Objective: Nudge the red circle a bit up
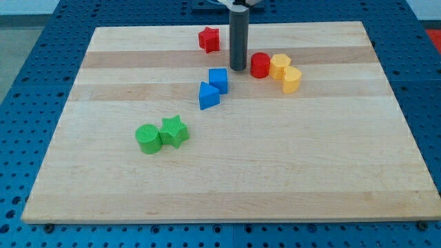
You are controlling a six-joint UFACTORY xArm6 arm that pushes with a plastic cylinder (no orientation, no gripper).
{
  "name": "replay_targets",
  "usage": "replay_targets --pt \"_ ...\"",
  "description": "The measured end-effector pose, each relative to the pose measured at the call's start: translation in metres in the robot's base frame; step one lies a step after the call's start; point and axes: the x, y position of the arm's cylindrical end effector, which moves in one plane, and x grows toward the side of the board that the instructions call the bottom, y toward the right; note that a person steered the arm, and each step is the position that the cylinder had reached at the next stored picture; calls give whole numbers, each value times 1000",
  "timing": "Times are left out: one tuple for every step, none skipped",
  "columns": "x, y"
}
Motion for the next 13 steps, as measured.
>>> replay_targets --pt "5 -3" --pt "22 -3" --pt "36 -3" --pt "48 7" --pt "48 25" --pt "48 36" --pt "48 36" --pt "46 36" --pt "44 36" --pt "41 36" --pt "39 36" --pt "37 36" --pt "35 36"
